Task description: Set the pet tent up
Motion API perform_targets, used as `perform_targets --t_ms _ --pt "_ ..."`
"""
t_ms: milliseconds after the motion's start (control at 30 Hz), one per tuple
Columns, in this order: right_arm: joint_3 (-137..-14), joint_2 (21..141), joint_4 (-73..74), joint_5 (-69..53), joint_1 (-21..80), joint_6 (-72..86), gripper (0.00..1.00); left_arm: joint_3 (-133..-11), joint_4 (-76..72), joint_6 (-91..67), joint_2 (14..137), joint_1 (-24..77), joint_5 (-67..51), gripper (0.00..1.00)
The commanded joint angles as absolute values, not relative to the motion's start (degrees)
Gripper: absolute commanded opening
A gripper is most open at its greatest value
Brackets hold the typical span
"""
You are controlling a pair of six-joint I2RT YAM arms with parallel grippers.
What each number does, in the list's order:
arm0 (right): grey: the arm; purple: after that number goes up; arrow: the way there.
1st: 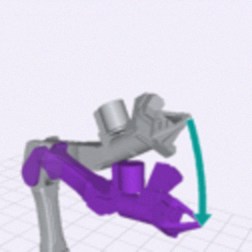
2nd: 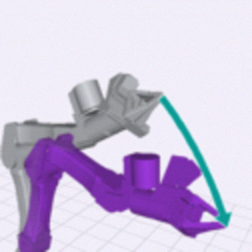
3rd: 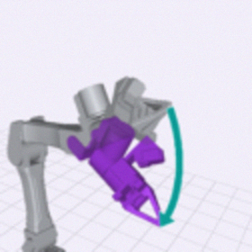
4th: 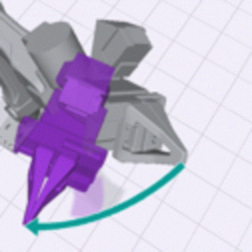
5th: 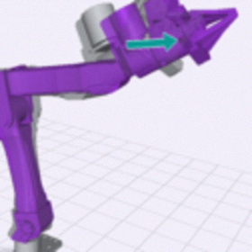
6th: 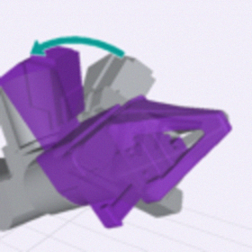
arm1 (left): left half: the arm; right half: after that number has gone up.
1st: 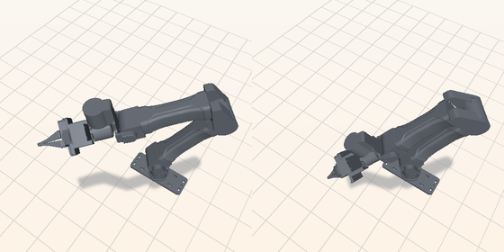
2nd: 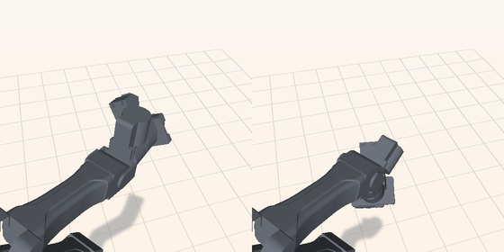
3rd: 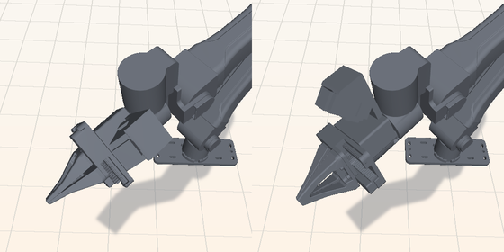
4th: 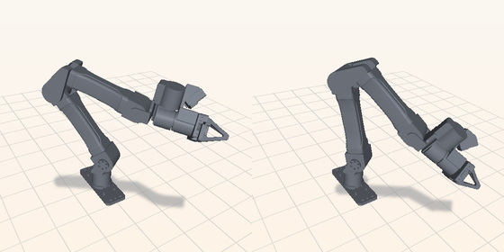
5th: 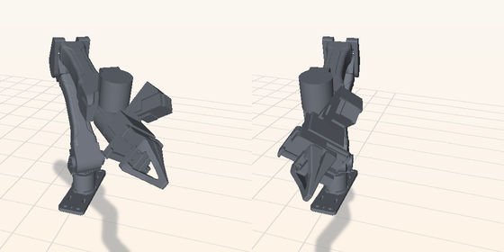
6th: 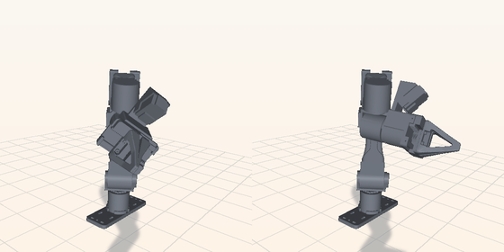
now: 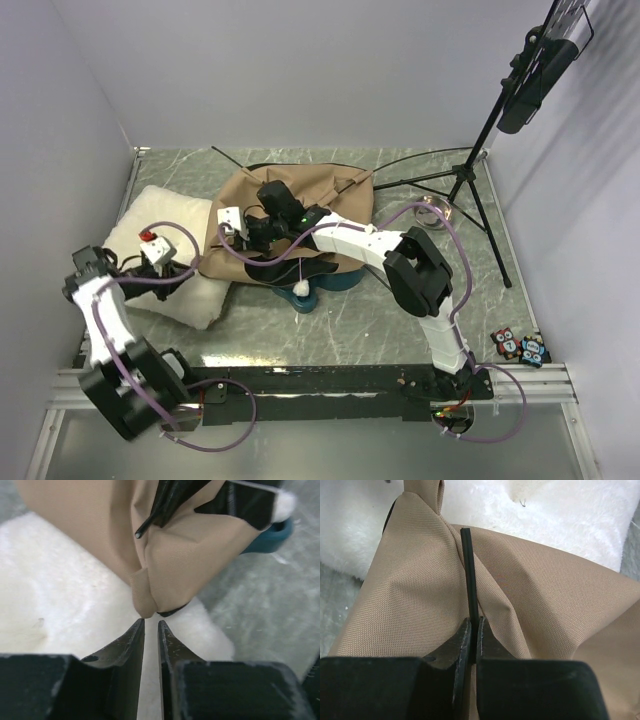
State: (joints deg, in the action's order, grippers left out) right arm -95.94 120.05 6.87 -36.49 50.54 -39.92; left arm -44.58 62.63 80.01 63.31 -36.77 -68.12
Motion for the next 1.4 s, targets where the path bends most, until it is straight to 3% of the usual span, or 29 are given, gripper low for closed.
perform_targets --t_ms 0,67,167,300,533,633,1000,1133,1300,1367 --pt "-95.4 120.3 12.4 -32.8 49.3 -35.9 0.00 -38.7 42.0 64.4 50.9 -35.9 -64.9 0.23" --pt "-95.7 120.6 12.6 -32.7 49.2 -35.9 0.00 -37.0 42.5 67.0 45.3 -35.9 -63.3 0.31" --pt "-95.7 120.8 12.4 -32.6 49.2 -35.9 0.00 -38.5 48.0 69.9 46.3 -35.9 -62.5 0.47" --pt "-96.0 121.0 12.3 -32.7 49.3 -35.7 0.00 -38.1 42.8 64.3 45.9 -35.2 -63.1 0.55" --pt "-97.1 121.6 12.7 -32.7 49.2 -35.3 0.00 -33.0 22.8 44.4 41.9 -19.4 -49.8 0.43" --pt "-97.2 121.6 12.8 -32.8 49.2 -35.3 0.00 -32.7 21.1 41.0 43.2 -14.5 -43.4 0.38" --pt "-95.5 120.4 12.3 -32.6 49.3 -35.8 0.00 -32.4 31.0 42.5 37.2 -14.6 -38.1 0.55" --pt "-95.2 120.3 12.1 -32.8 49.2 -35.7 0.00 -31.9 33.2 42.6 37.4 -14.6 -38.5 0.57" --pt "-95.6 120.4 12.3 -33.0 49.1 -35.5 0.00 -31.6 30.8 41.7 41.5 -14.6 -39.7 0.49" --pt "-95.5 120.1 12.1 -33.0 49.3 -35.5 0.00 -31.8 29.5 41.3 42.8 -14.6 -39.8 0.37"
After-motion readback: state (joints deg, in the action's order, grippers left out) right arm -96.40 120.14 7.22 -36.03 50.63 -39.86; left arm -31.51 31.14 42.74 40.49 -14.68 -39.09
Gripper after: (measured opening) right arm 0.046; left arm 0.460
